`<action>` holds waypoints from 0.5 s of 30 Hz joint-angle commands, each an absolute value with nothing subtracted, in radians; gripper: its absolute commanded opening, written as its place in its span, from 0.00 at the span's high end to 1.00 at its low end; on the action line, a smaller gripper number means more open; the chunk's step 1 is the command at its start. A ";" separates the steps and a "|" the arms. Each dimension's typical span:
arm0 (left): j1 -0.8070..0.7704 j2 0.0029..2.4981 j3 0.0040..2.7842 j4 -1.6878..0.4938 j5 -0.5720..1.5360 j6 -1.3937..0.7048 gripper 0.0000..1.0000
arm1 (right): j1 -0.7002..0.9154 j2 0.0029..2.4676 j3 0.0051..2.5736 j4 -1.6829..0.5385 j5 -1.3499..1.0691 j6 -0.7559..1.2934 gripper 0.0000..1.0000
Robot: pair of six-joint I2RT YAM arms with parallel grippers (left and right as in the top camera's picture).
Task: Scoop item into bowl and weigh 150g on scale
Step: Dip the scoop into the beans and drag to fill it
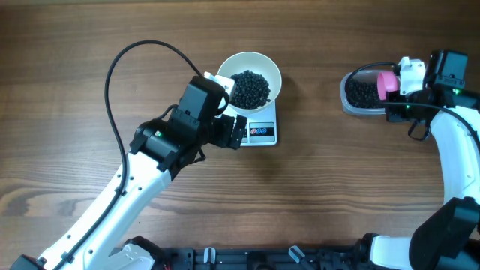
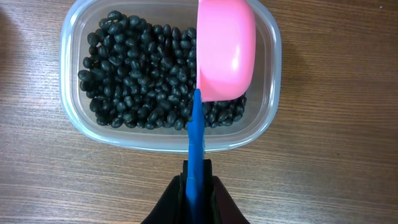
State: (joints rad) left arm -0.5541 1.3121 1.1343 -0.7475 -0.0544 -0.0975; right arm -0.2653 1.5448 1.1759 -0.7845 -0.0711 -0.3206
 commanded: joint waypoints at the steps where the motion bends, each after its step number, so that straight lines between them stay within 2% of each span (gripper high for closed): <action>1: -0.552 1.320 1.148 -0.745 -0.046 -0.083 0.00 | -0.265 1.575 1.182 -0.781 -0.053 -0.340 0.96; 15: -0.553 1.319 1.148 -0.745 -0.046 -0.082 0.00 | -0.265 1.644 1.182 -0.786 -0.300 -0.340 0.96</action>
State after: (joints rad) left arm -0.5541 1.3121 1.1343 -0.7475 -0.0544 -0.0971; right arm -0.2657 1.6157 1.1759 -0.8047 -0.1768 -0.3202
